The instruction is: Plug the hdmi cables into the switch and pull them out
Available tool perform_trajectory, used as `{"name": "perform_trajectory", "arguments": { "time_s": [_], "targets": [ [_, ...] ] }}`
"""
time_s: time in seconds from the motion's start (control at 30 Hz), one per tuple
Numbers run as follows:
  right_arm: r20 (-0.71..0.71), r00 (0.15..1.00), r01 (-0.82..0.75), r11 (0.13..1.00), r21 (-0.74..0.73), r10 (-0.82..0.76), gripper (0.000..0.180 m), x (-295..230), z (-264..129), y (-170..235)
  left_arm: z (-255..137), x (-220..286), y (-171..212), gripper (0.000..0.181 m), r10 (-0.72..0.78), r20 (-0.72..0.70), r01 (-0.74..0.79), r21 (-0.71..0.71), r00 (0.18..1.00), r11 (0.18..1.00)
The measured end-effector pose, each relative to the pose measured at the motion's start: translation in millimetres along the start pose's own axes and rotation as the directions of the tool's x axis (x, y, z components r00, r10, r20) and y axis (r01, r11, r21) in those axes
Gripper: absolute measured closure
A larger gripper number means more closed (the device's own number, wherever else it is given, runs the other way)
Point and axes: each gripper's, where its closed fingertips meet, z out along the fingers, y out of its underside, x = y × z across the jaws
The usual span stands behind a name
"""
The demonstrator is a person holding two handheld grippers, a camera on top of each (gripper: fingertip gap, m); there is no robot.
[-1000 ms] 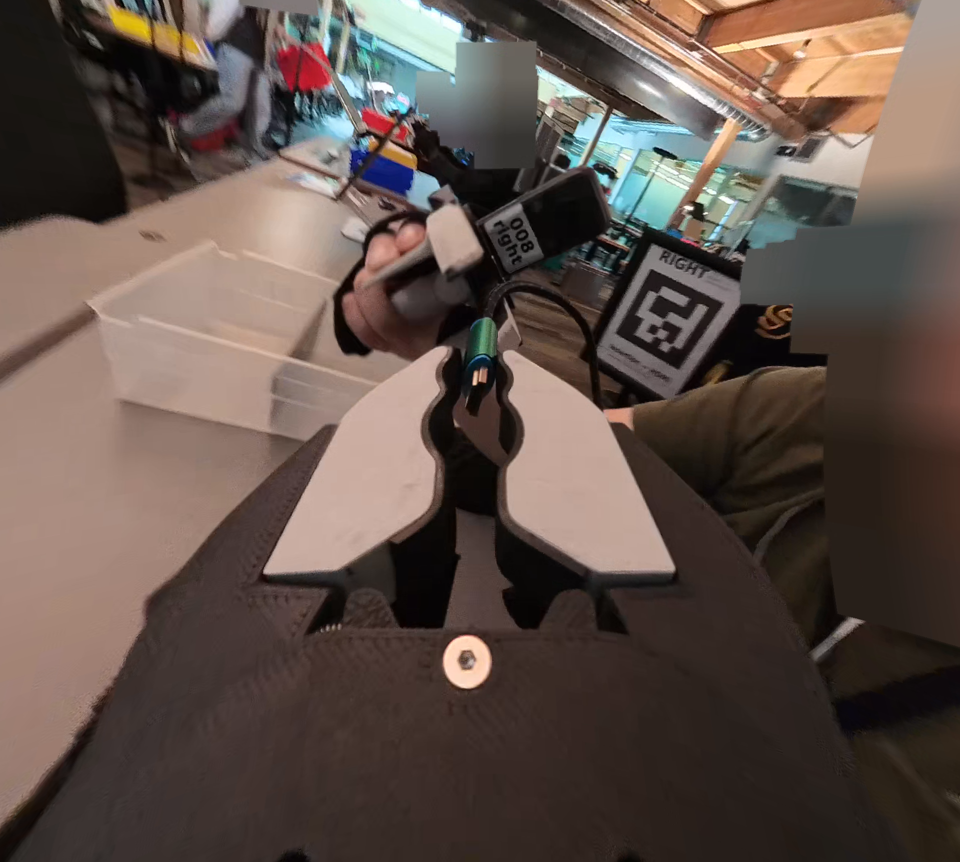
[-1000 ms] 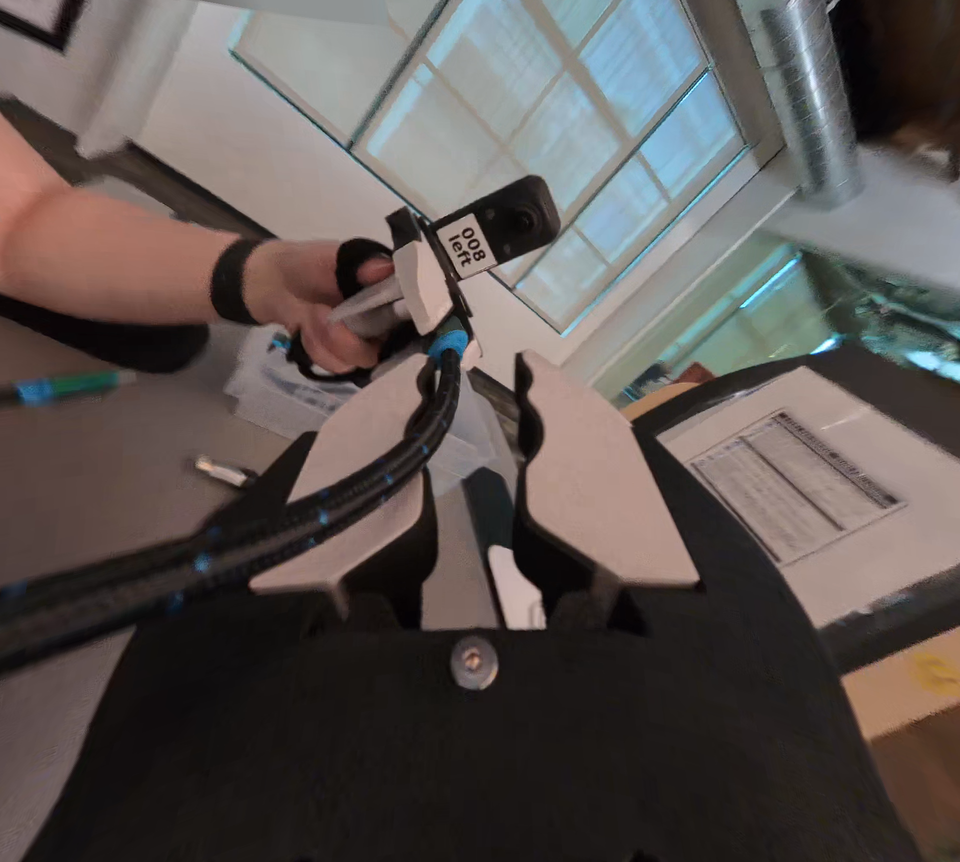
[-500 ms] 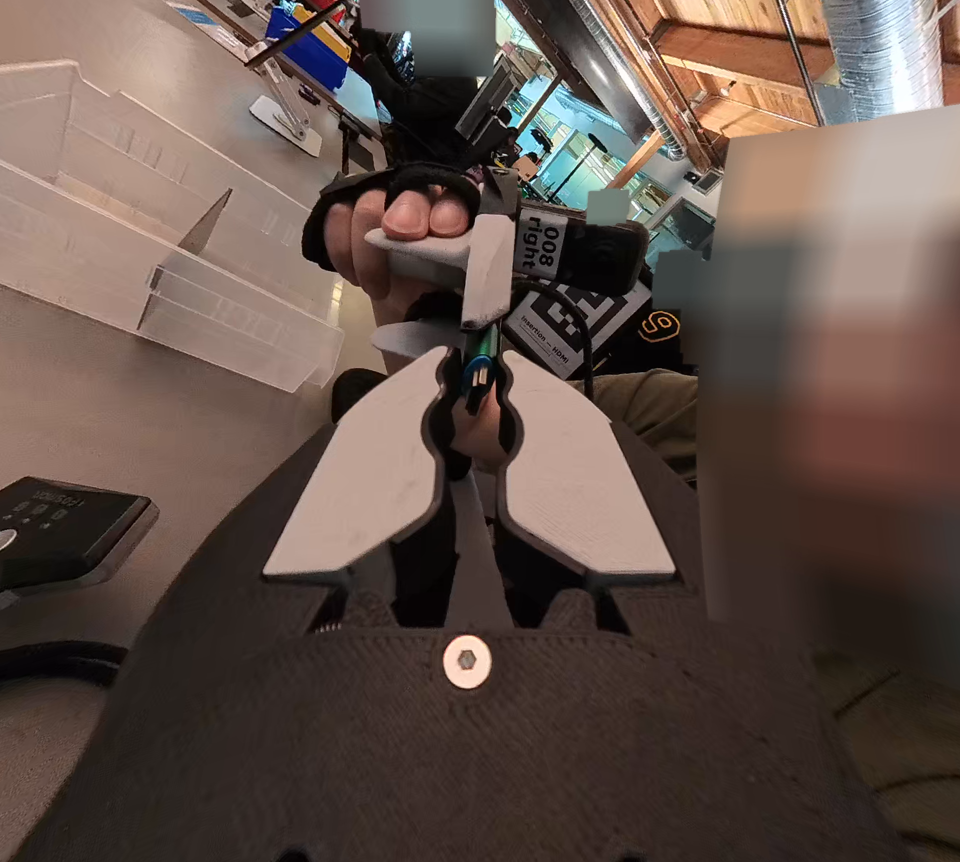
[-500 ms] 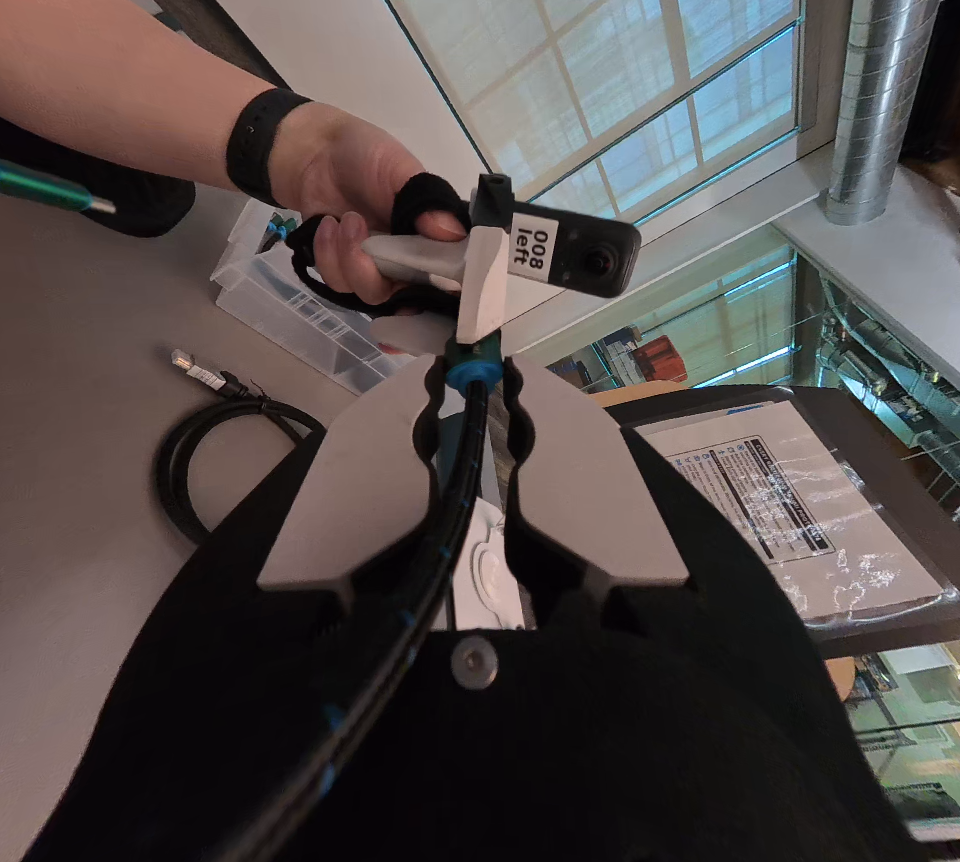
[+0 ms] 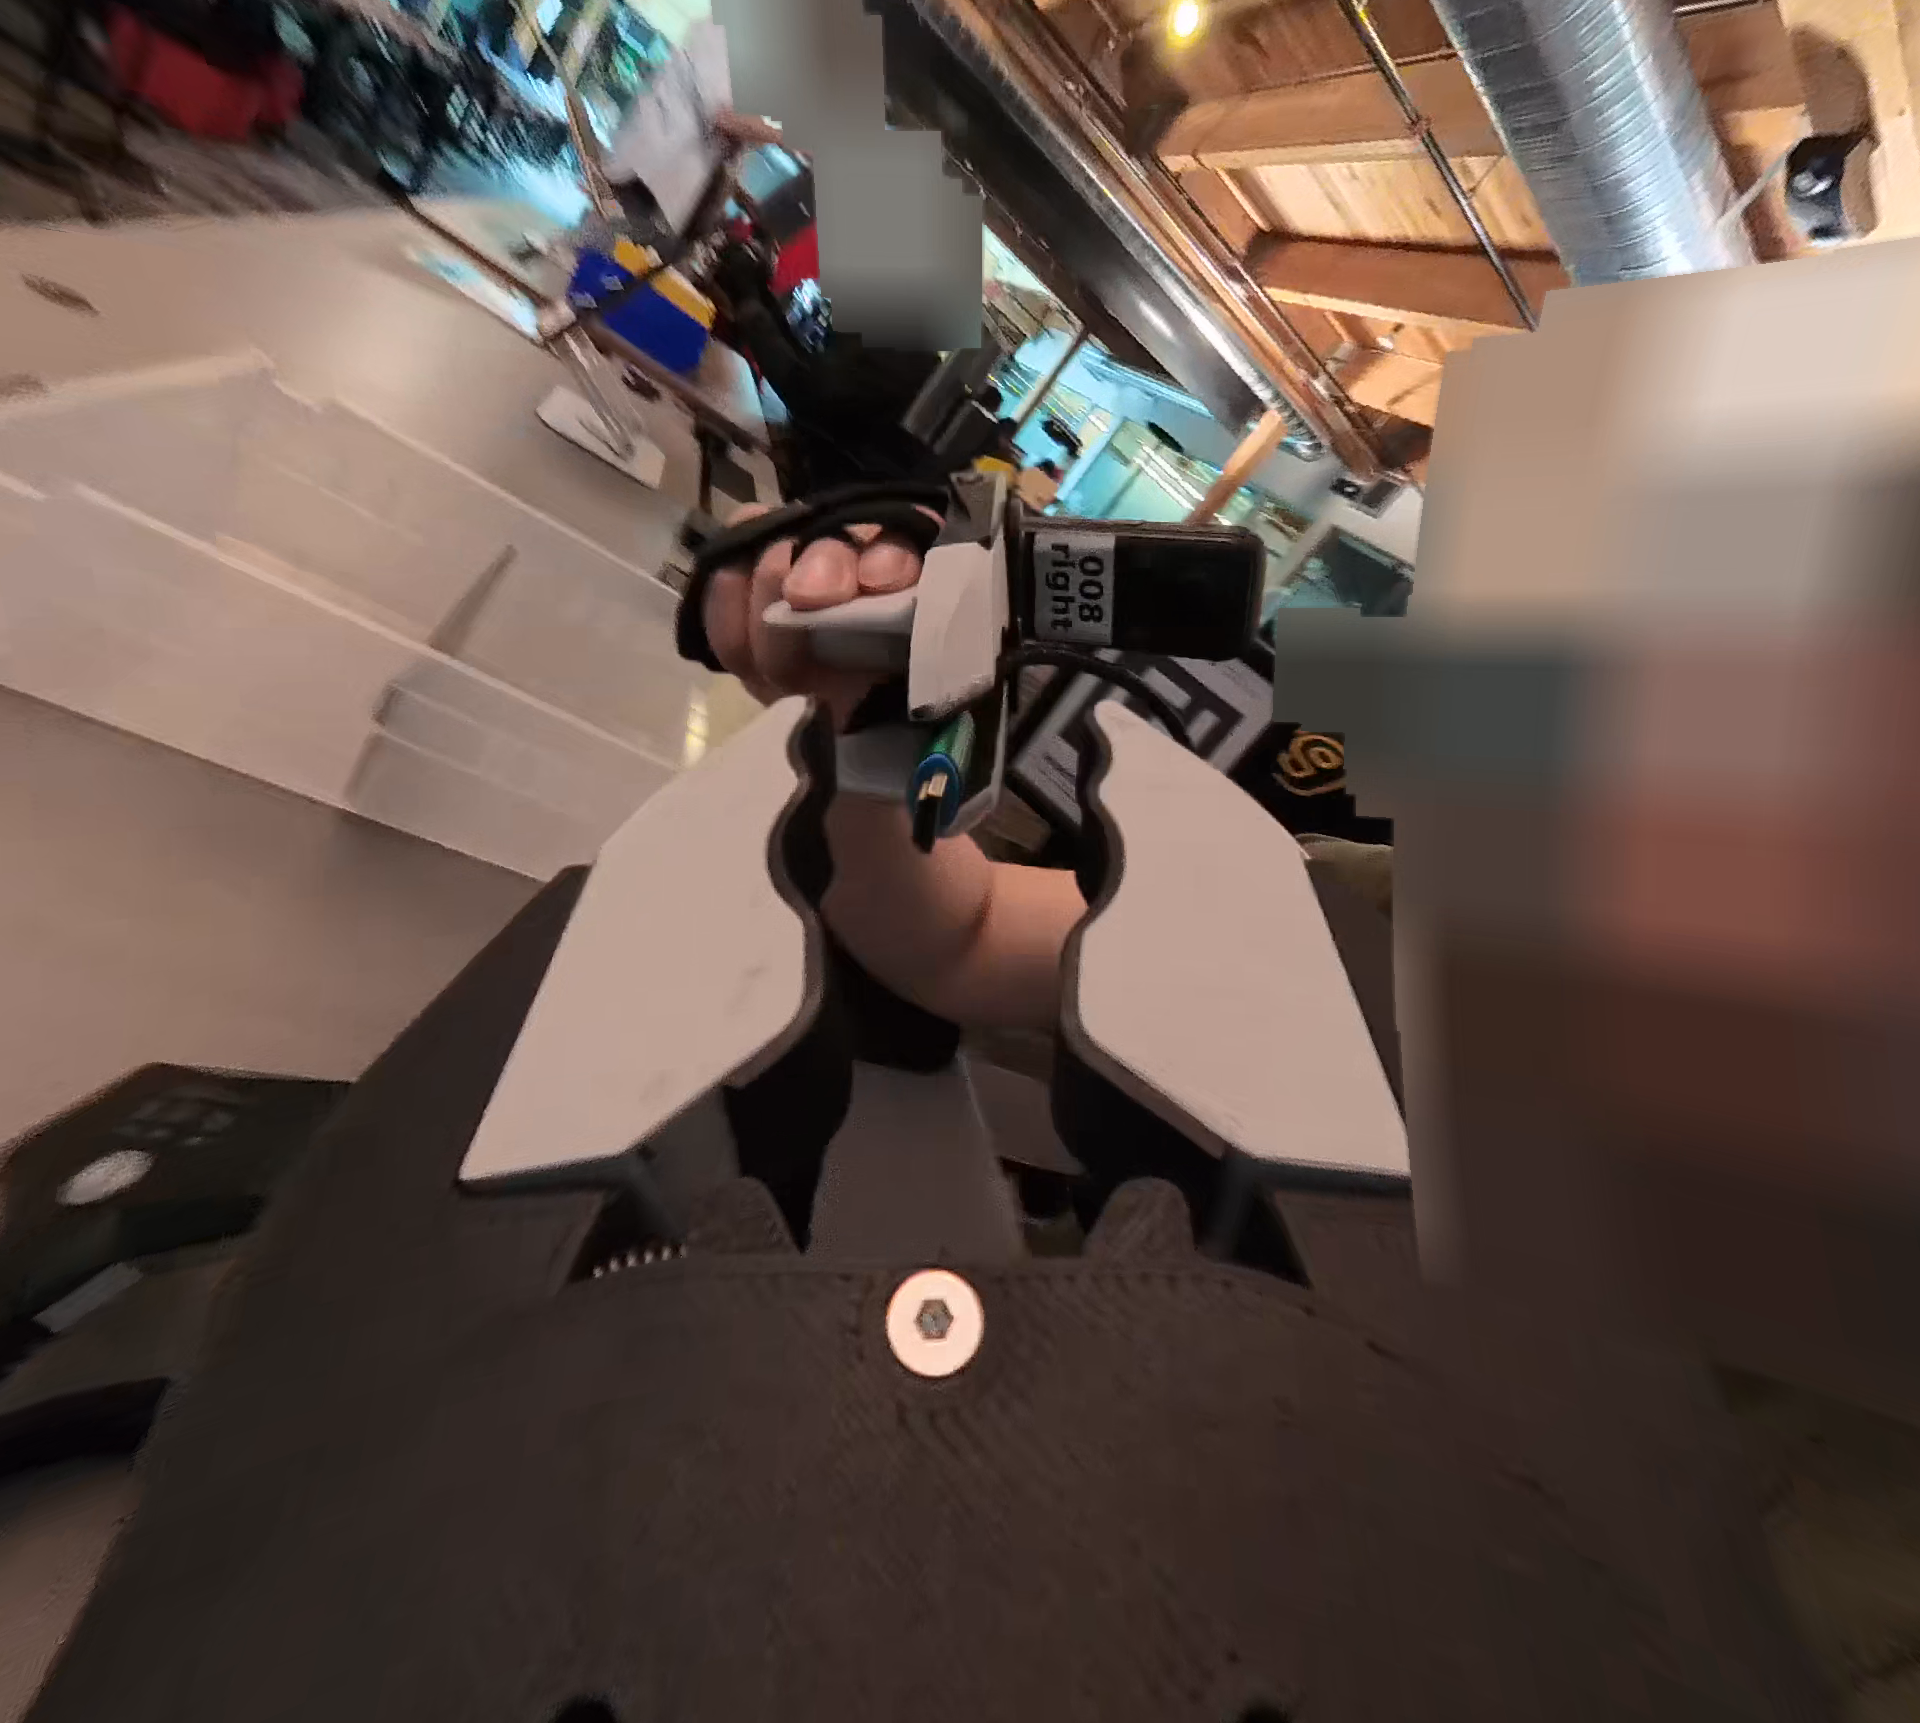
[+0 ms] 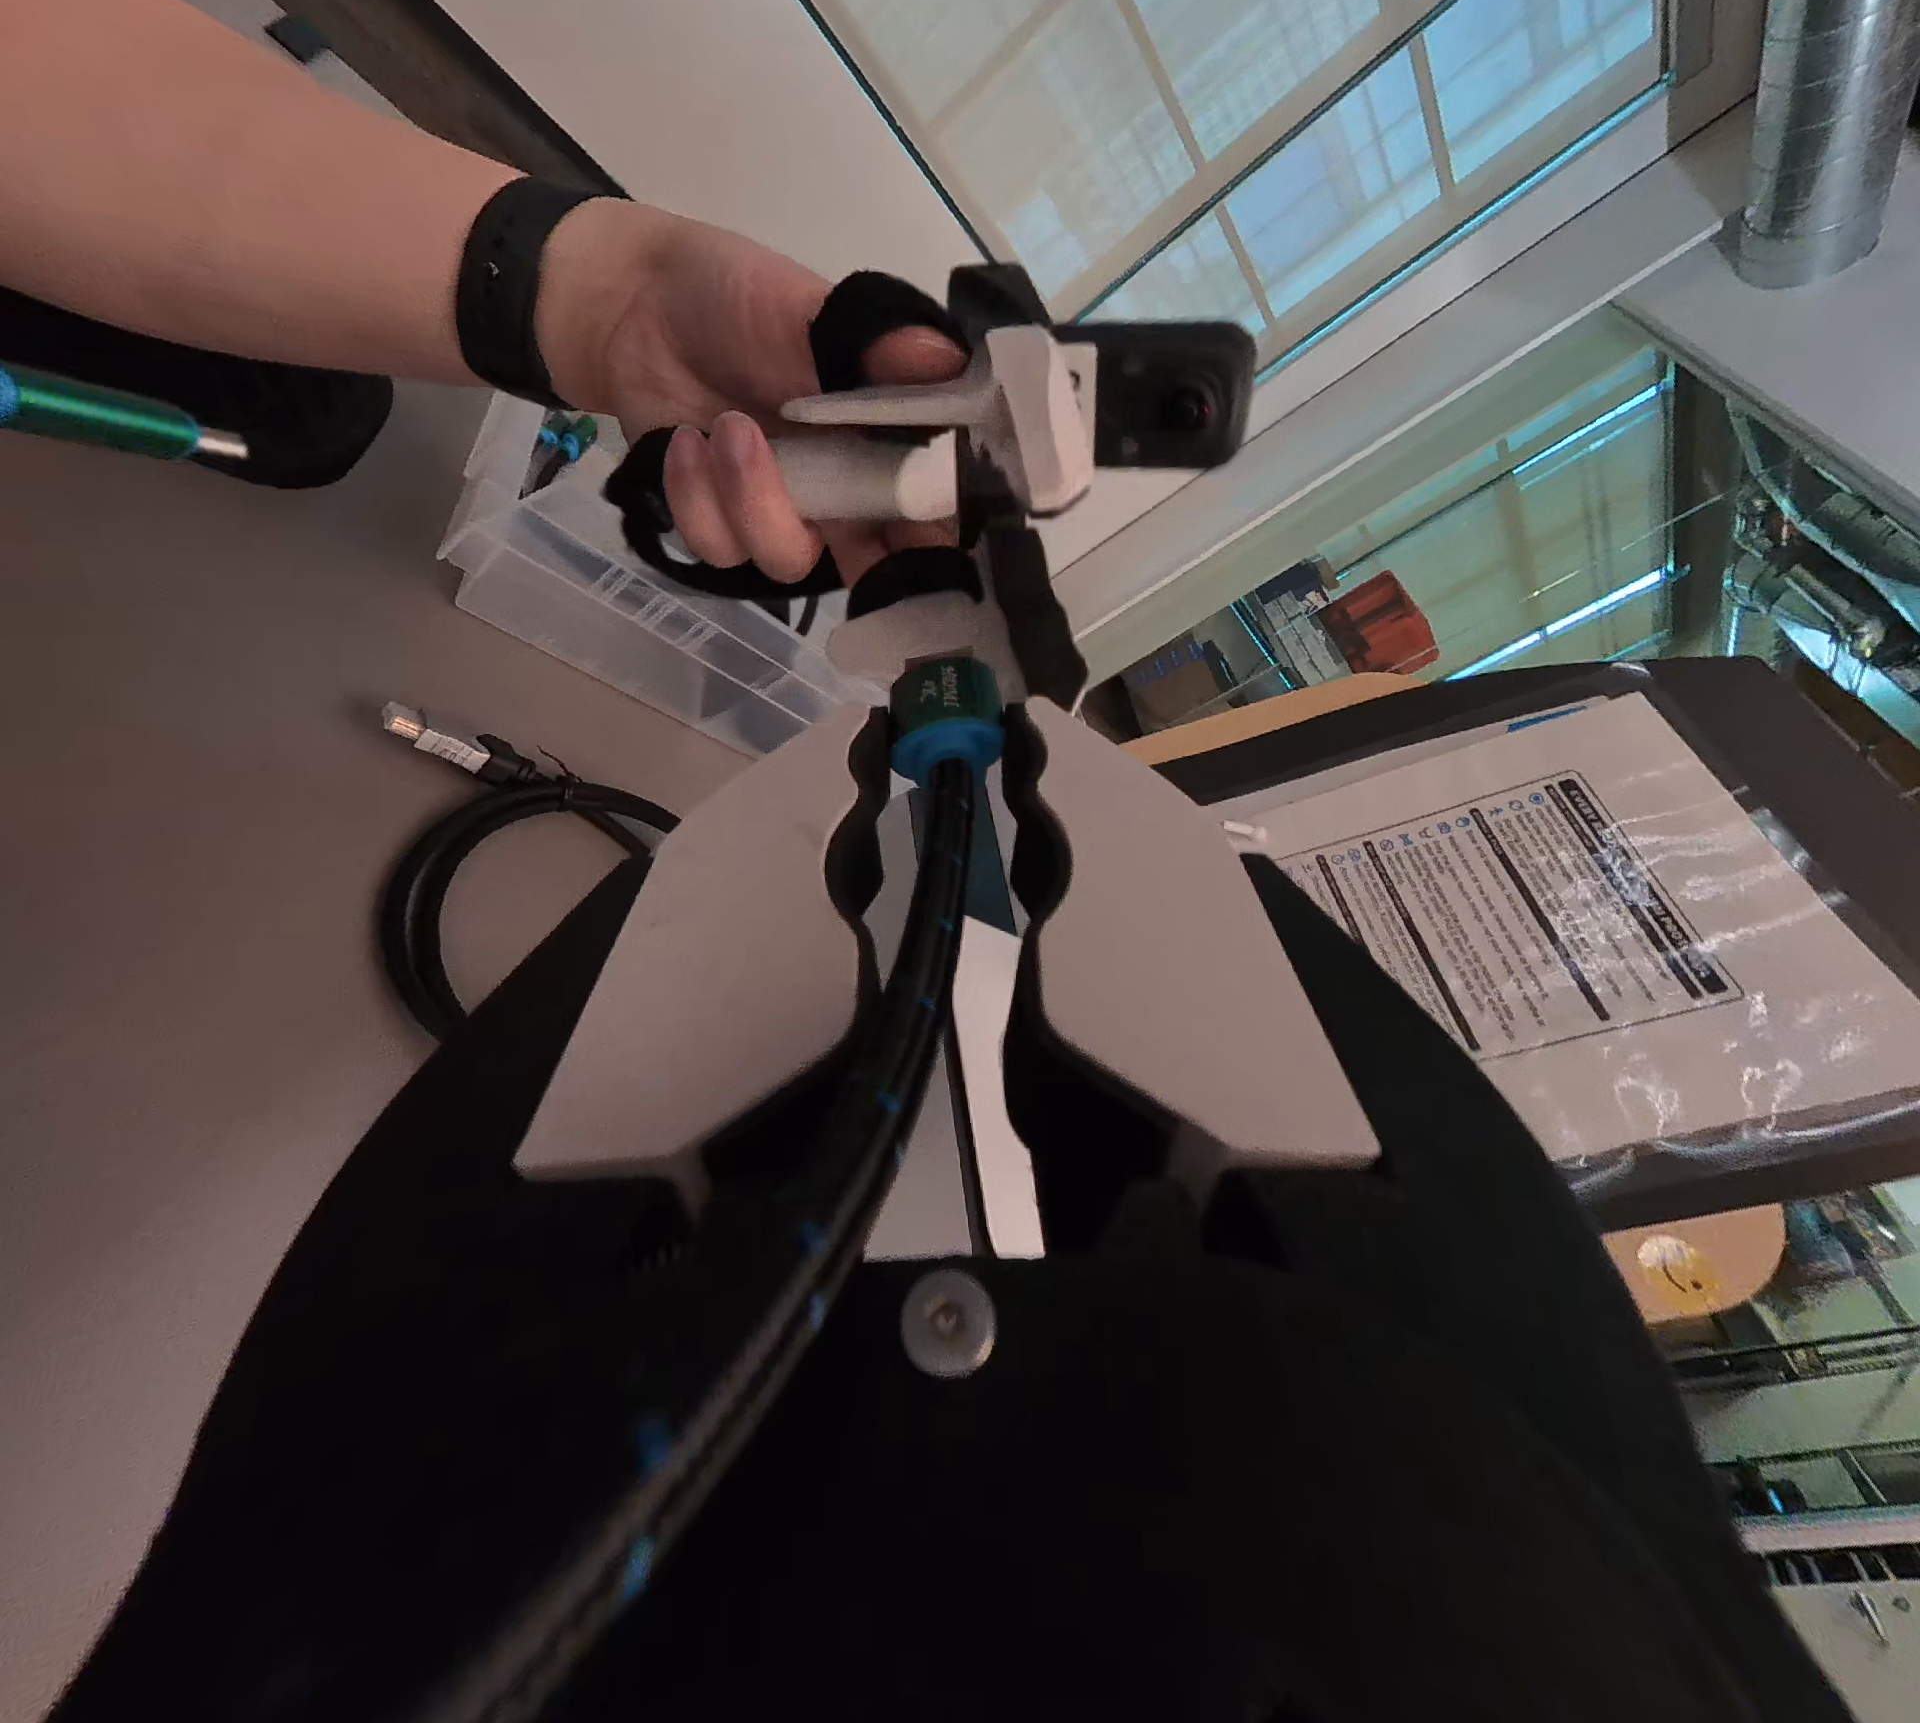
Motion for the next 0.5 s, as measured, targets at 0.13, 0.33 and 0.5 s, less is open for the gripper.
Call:
{"name": "perform_trajectory", "arguments": {
  "time_s": [0.13,0.33,0.5],
  "targets": [
    [-0.014,1.000,-0.021,1.000,-0.019,0.021,0.157,10,-13,1,-22,-28,-12,0.130,0.285,0.259,-0.293,-0.009,0.923,0.956],
    [-0.093,0.994,-0.054,0.998,-0.010,0.053,0.157,36,-48,1,-9,-65,32,0.118,0.586,0.303,-0.505,-0.308,0.751,0.806],
    [-0.172,0.977,-0.121,0.992,0.020,0.123,0.157,59,-80,6,-2,-120,83,0.112,0.770,0.289,-0.484,-0.639,0.569,0.597]
  ]
}}
